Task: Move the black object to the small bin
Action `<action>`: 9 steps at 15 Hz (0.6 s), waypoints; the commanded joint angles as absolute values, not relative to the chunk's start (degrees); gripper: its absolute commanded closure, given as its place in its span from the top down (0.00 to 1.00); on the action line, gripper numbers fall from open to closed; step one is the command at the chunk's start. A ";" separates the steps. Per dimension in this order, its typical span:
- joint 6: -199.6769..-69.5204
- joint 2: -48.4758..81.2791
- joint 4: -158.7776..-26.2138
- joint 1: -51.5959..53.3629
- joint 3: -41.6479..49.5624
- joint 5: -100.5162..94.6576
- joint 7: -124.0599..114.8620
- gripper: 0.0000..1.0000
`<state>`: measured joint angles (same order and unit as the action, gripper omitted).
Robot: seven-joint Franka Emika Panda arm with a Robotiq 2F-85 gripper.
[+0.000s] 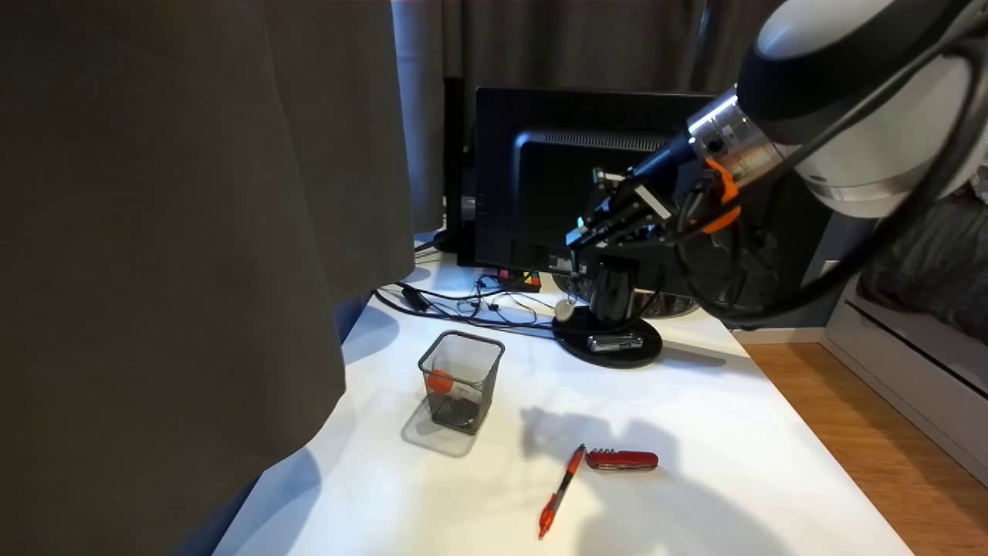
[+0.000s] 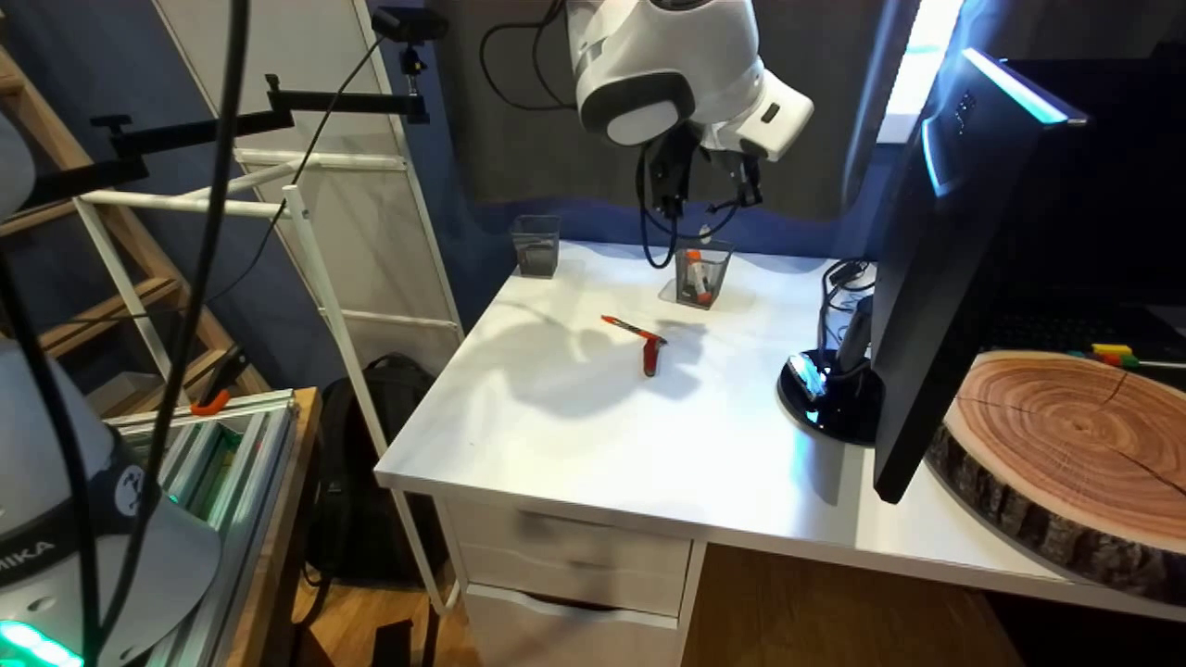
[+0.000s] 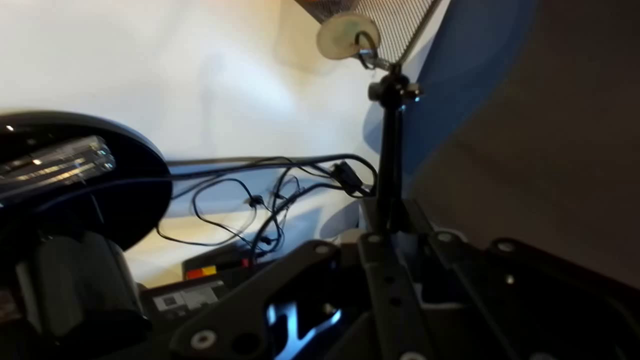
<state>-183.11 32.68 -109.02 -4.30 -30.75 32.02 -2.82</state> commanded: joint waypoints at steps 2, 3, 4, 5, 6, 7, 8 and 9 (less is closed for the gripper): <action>-183.08 34.32 -105.80 -2.06 -28.65 31.19 -2.82 0.13; -183.08 35.12 -105.04 -1.64 -28.27 31.02 -2.75 0.13; -183.08 35.73 -104.63 -1.55 -28.15 30.89 -2.65 0.03; -184.19 36.49 -104.16 0.63 -26.42 30.46 -3.09 0.03; -185.04 38.51 -101.98 0.33 -28.49 30.36 -2.45 0.03; -185.25 39.65 -100.11 2.43 -27.34 29.61 -2.50 0.03; -184.71 40.40 -98.80 3.95 -26.61 29.05 -2.49 0.03; -184.09 41.29 -97.04 6.34 -25.34 28.40 -2.72 0.03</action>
